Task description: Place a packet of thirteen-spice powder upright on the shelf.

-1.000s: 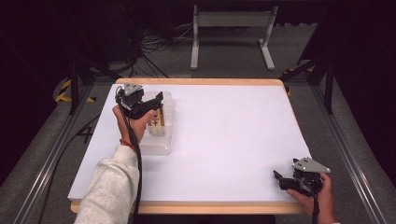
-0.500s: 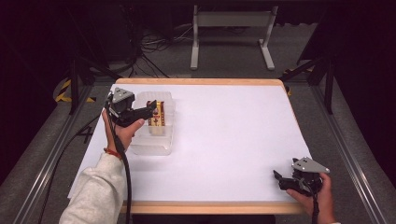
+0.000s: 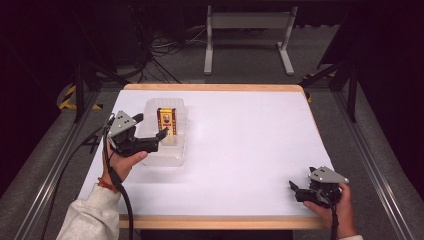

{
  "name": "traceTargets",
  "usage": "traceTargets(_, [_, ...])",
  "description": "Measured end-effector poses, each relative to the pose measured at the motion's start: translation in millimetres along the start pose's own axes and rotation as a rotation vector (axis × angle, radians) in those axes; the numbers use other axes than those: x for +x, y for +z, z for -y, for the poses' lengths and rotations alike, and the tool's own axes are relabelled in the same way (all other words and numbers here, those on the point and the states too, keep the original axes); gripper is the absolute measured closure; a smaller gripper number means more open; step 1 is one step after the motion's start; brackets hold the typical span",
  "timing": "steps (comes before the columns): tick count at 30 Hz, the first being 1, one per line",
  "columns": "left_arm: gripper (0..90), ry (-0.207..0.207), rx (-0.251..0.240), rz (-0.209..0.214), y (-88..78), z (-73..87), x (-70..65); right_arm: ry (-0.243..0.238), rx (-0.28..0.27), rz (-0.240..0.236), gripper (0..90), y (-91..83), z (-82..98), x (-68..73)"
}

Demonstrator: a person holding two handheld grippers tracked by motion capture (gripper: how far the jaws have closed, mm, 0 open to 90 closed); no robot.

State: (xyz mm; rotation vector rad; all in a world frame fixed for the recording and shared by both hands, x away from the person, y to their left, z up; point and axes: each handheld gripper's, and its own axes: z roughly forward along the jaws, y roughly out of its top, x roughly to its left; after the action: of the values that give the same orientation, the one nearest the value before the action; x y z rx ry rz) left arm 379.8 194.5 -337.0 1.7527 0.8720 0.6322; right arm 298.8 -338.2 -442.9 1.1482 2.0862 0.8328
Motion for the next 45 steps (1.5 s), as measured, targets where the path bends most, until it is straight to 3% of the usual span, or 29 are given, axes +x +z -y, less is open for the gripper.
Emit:
traceTargets(5, [8.2, 0.009, -0.013, 0.036, -12.2, 4.6, -6.6, -0.008, -0.004, -0.005, 15.6, 0.2, -1.7, 1.6])
traceTargets(13, [8.4, 0.085, 0.019, 0.078, -27.7, 16.7, -24.6, -0.006, -0.008, 0.001, 15.4, 2.0, -5.7, 1.6])
traceTargets(20, [9.0, 0.144, 0.080, 0.104, -31.0, 35.1, -35.0, -0.008, -0.020, -0.002, 15.4, 3.7, -9.6, 2.6])
traceTargets(24, [9.0, 0.191, 0.148, 0.120, -30.3, 47.4, -42.7, -0.011, -0.026, -0.009, 15.4, 5.2, -11.4, 3.4])
traceTargets(33, [9.0, 0.234, 0.190, 0.142, -33.0, 63.7, -48.9, -0.014, -0.039, -0.017, 15.4, 3.6, -11.2, 3.1])
traceTargets(37, [9.0, 0.204, 0.205, 0.155, -36.1, 74.7, -48.8, -0.017, -0.044, -0.019, 15.4, 2.9, -11.8, 3.7])
traceTargets(40, [8.9, 0.210, 0.232, 0.140, -37.3, 83.2, -49.2, -0.021, -0.046, -0.019, 15.4, 2.9, -12.2, 4.1])
traceTargets(45, [8.5, 0.140, 0.256, 0.142, -41.1, 98.8, -37.8, -0.031, -0.046, -0.021, 15.4, 3.4, -12.9, 5.9])
